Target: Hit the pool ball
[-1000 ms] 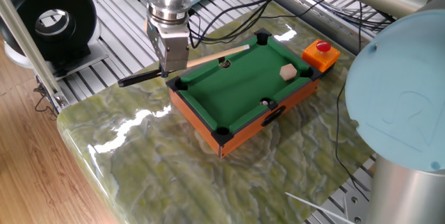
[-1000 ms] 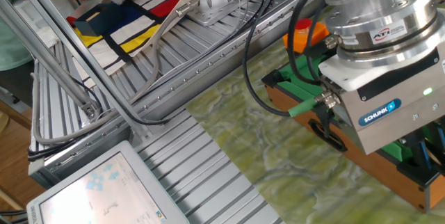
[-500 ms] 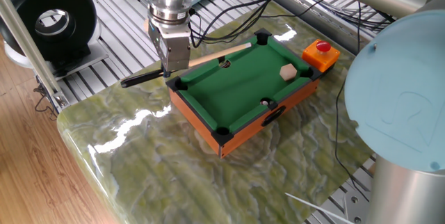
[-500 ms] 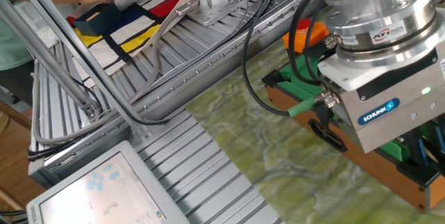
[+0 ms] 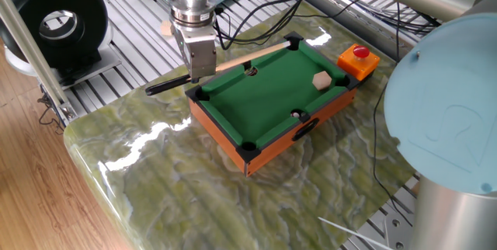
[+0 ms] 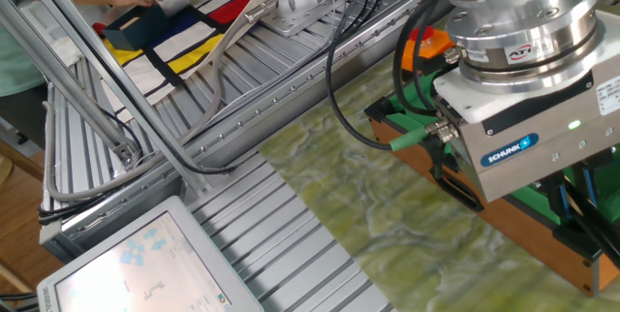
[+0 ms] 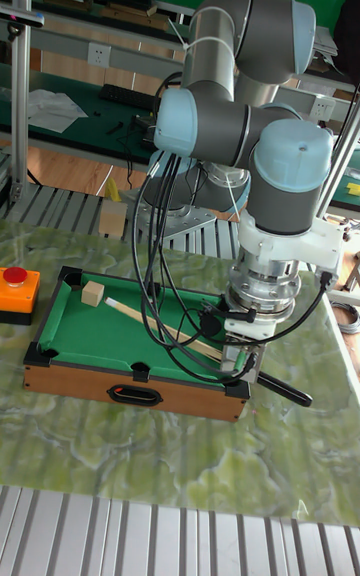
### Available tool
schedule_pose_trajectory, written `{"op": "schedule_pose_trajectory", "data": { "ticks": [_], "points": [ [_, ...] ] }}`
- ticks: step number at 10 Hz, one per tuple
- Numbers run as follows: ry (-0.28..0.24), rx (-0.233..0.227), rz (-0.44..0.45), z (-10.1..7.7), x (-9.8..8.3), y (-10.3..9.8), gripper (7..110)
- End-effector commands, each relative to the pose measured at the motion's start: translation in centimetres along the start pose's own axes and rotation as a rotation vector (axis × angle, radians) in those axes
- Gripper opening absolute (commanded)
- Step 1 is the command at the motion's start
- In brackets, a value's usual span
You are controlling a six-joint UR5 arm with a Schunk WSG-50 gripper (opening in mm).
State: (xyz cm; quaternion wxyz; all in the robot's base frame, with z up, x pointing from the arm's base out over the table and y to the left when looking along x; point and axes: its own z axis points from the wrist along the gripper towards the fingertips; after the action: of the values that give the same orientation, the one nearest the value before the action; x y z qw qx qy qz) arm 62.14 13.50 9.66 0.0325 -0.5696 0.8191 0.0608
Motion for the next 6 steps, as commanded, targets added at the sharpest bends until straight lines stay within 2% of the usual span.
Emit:
{"op": "schedule_pose_trajectory", "data": {
  "ticks": [1, 3, 4, 6],
  "points": [
    [-0.044, -0.01, 0.006, -0.2, -1.0, 0.2, 7],
    [-0.05, -0.004, 0.009, -0.2, -1.2, 0.0, 7],
    [-0.023, -0.007, 0.023, -0.2, -0.5, 0.1, 7],
    [0.04, 0.016, 0.042, -0.2, 1.1, -0.4, 7]
  ]
}}
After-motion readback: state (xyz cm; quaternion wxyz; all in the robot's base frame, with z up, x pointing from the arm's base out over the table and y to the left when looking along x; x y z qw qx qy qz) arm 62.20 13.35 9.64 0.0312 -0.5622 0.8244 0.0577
